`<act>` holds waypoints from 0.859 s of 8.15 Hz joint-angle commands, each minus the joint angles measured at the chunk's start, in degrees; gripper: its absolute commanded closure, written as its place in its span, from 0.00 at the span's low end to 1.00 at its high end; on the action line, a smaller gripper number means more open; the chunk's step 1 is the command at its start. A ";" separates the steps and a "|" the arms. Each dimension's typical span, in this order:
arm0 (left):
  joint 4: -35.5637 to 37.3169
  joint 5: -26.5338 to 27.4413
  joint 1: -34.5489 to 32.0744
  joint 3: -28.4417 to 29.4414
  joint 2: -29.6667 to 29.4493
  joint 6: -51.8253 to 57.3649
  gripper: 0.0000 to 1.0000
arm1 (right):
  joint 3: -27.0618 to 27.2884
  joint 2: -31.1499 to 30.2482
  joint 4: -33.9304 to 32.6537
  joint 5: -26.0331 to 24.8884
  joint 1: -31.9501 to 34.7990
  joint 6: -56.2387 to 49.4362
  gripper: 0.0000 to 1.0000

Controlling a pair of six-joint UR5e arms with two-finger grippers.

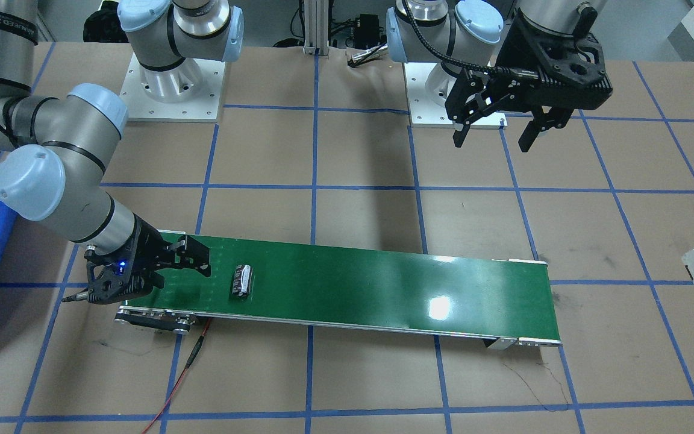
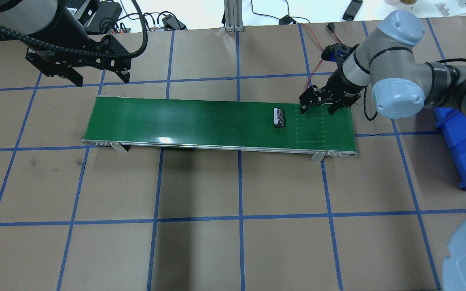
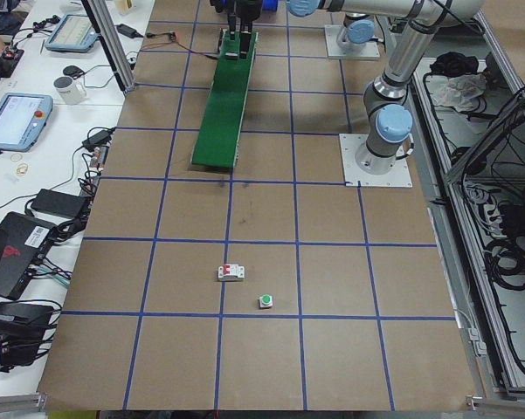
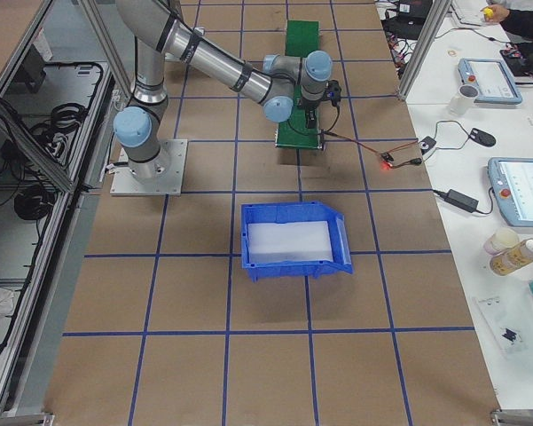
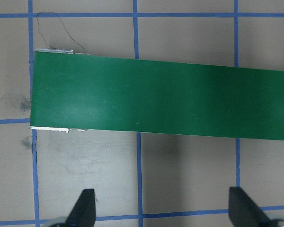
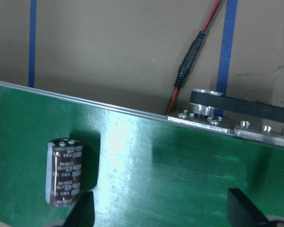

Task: Move capacitor from left to right
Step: 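Lower the right gripper and close it on the capacitor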

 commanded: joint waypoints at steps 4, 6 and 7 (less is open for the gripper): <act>-0.04 -0.09 0.00 -0.01 -0.05 -0.08 0.00 | 0.15 1.03 -2.87 -2.91 3.22 10.10 0.04; -0.04 -0.09 0.00 -0.01 -0.06 -0.08 0.00 | 0.15 1.65 -2.79 -2.93 3.66 12.65 0.17; -0.04 -0.09 0.00 -0.01 -0.06 -0.08 0.00 | 0.06 1.65 -2.44 -4.15 3.58 11.26 0.39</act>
